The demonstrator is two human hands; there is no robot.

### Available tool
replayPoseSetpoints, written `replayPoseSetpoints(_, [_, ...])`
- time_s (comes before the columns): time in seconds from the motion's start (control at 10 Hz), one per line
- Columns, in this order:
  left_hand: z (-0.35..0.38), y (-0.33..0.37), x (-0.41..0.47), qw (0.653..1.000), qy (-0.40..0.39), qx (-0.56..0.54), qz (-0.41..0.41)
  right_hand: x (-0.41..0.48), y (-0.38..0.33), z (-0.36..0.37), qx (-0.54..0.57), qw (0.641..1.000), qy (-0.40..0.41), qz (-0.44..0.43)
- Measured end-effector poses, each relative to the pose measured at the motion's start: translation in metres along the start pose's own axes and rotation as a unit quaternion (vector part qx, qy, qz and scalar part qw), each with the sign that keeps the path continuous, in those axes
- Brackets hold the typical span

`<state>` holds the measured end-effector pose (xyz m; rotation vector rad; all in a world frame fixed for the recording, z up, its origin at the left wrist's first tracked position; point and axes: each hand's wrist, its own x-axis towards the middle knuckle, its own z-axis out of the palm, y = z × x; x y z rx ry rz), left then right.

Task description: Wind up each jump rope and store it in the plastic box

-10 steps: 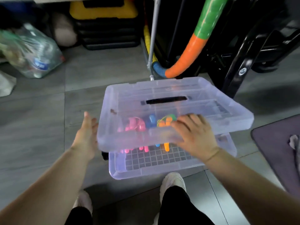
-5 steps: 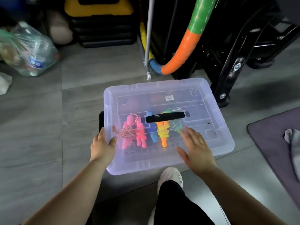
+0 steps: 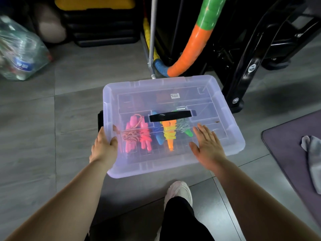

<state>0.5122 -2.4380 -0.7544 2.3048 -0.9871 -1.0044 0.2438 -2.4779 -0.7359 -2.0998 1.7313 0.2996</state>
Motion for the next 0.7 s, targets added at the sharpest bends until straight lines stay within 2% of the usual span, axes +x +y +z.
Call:
replayPoseSetpoints(0.2, [0.003, 0.002, -0.002, 0.999, 0.005, -0.039, 0.021, 0.008, 0.003, 0.001, -0.003, 1.000, 0.015, -0.012])
replayPoseSetpoints(0.4, [0.009, 0.007, 0.010, 1.000, -0.002, -0.023, 0.005, 0.021, 0.006, -0.010, -0.007, 1.000, 0.019, -0.008])
replayPoseSetpoints(0.6, [-0.010, 0.021, -0.003, 0.994, -0.029, 0.102, -0.003, 0.016, -0.005, -0.022, -0.022, 1.000, -0.010, 0.008])
replayPoseSetpoints(0.7, [-0.034, 0.013, -0.022, 0.989, -0.046, 0.137, 0.020, -0.002, -0.021, -0.036, -0.009, 0.999, -0.010, 0.031])
